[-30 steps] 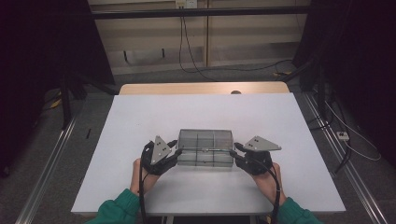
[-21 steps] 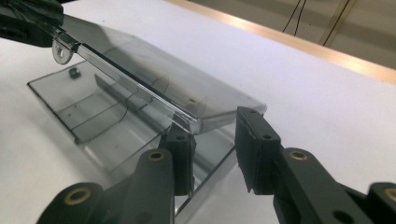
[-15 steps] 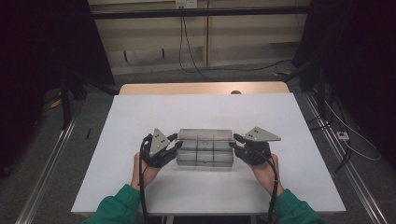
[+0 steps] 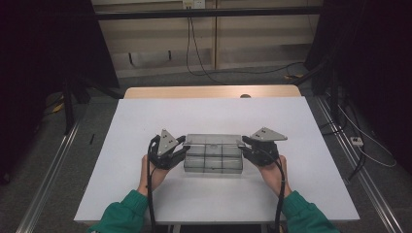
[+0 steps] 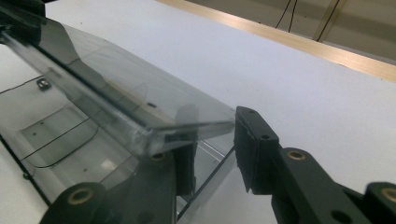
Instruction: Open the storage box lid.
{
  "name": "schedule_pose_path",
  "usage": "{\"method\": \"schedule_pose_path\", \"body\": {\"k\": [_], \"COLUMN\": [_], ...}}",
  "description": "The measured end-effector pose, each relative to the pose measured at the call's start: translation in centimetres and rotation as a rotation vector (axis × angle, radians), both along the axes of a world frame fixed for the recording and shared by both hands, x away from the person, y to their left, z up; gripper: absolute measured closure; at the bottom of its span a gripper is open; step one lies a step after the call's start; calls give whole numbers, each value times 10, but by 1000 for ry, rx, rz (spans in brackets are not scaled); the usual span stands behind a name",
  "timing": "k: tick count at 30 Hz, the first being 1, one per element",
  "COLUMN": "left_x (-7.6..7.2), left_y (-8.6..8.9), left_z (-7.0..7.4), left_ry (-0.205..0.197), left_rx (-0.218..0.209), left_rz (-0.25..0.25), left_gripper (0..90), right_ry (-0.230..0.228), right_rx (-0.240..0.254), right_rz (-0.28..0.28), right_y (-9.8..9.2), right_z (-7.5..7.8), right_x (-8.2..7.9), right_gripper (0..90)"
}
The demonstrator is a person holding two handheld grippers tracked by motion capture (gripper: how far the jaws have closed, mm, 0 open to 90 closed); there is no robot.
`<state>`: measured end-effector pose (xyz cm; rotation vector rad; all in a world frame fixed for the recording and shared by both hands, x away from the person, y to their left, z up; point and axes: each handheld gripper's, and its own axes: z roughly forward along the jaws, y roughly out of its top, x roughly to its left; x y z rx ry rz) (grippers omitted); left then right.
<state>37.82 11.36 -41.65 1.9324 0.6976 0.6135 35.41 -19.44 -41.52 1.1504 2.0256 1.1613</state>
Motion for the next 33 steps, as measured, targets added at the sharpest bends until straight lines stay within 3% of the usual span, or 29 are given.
{"method": "schedule_pose_path", "body": {"k": [16,33], "left_x": [13,31], "left_y": [-4,-7], "left_z": [-2,-2], "left_ry": [12,40], "left_rx": [-15,-50], "left_rz": [33,67], "left_gripper": [699,709], "right_ry": [0,-25], "right_rx": [2,31], "right_rz": [-36,-42], "right_y": [-1,-4], "right_z": [-3,5], "right_x": [20,23], "right_gripper": [728,774]}}
